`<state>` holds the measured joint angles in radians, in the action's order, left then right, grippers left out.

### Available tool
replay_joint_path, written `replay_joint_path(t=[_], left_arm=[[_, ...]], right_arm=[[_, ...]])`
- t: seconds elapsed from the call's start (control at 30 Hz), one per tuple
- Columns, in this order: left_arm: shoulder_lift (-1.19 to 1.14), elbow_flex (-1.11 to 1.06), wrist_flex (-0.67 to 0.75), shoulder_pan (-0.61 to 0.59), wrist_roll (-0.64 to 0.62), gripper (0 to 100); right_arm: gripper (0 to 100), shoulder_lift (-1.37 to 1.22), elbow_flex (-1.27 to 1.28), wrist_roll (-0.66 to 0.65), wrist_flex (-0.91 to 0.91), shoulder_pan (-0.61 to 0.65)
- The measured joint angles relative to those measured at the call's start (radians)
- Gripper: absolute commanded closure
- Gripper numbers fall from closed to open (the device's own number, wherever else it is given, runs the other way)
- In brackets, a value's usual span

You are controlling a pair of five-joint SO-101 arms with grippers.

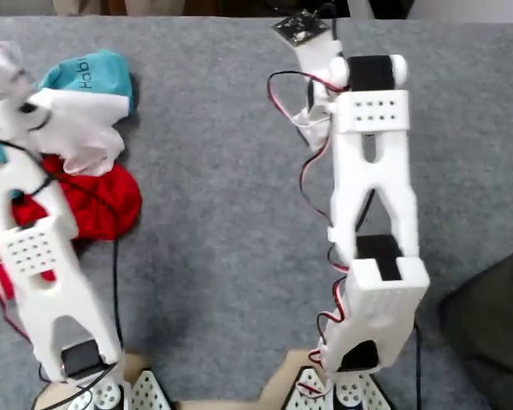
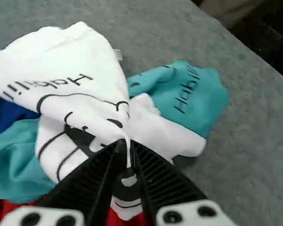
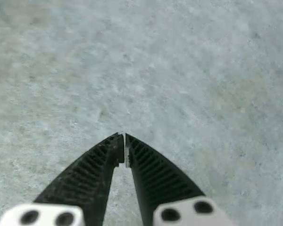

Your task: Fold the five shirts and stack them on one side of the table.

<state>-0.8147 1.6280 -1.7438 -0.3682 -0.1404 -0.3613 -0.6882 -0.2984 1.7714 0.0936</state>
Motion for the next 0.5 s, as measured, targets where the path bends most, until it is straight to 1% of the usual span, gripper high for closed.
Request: replay_joint_path(t=[0.23, 0.37, 0.5], left_arm=[[0.106, 0.000, -0.006, 0.321, -0.003, 98], [0.115, 0.000, -0.006, 0.519, -0.005, 98], [0.115, -0.064, -0.006, 0.706, -0.005, 98]], right_arm=[[98.6, 0.049, 0.000, -0.003, 0.000, -0.195], [98.6, 0.054, 0.000, -0.057, 0.000, -0.315], [98.6, 0.055, 0.021, -0.118, 0.000, -0.414]])
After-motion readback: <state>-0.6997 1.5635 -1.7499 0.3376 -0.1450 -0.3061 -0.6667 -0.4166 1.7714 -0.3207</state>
